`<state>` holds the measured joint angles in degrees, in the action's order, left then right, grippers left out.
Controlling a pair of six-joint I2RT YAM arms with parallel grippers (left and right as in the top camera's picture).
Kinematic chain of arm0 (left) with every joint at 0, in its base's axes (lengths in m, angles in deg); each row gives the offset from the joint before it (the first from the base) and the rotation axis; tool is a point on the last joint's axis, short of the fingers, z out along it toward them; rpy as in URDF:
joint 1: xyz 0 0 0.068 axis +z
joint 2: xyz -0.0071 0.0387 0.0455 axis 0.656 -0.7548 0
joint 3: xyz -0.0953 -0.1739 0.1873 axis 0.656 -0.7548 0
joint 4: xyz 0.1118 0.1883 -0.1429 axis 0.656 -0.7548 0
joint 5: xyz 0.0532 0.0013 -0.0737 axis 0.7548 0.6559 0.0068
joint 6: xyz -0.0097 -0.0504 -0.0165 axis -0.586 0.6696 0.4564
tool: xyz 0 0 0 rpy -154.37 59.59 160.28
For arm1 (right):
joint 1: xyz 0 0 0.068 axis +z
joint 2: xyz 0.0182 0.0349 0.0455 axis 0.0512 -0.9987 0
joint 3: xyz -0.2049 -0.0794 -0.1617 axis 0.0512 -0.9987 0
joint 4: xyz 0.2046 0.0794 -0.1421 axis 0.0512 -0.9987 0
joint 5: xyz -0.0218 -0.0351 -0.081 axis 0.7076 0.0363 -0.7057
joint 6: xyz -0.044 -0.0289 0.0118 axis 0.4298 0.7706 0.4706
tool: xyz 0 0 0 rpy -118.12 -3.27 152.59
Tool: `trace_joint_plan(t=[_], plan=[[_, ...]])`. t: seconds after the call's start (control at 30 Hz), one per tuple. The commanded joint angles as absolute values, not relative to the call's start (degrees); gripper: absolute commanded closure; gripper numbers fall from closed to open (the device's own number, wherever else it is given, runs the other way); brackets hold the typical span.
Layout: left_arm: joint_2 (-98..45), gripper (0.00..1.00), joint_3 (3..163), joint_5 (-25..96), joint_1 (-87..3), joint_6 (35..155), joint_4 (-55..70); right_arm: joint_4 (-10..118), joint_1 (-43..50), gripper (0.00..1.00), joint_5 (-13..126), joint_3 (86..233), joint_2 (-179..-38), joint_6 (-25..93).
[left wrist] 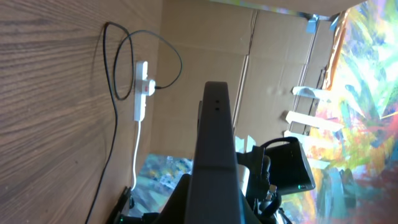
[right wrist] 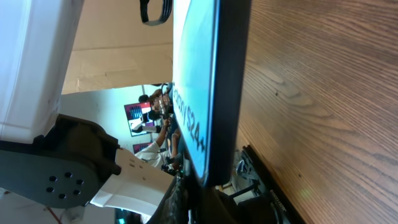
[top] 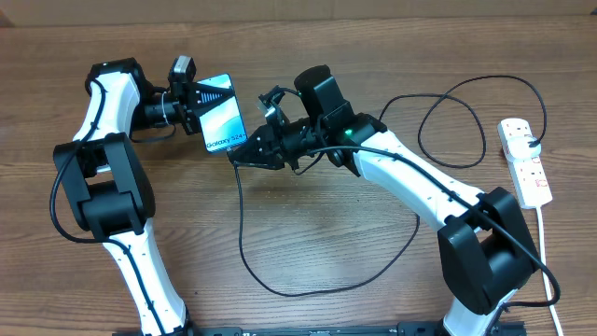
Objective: Plug charger to phone and switch on socket
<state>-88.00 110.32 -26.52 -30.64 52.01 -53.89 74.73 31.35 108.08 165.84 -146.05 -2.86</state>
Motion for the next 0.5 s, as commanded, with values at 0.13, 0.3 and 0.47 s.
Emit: trace_joint_plan(t=[0.13, 0.3, 0.47], plan=[[-87.02, 0.96, 111.19, -25.27, -33.77, 48.73, -55.55, 75.63, 28.81, 0.96, 101.94, 165.76, -145.48, -1.77], [-87.02, 0.96, 111.19, -25.23, -34.01, 48.73, -55.55, 75.65, 28.81, 0.96, 101.96, 165.76, -145.48, -1.75], [-87.02, 0.96, 111.19, -23.98, -34.03, 48.73, -55.55, 75.93, 28.79, 0.96, 101.48, 165.76, -145.48, -1.77]])
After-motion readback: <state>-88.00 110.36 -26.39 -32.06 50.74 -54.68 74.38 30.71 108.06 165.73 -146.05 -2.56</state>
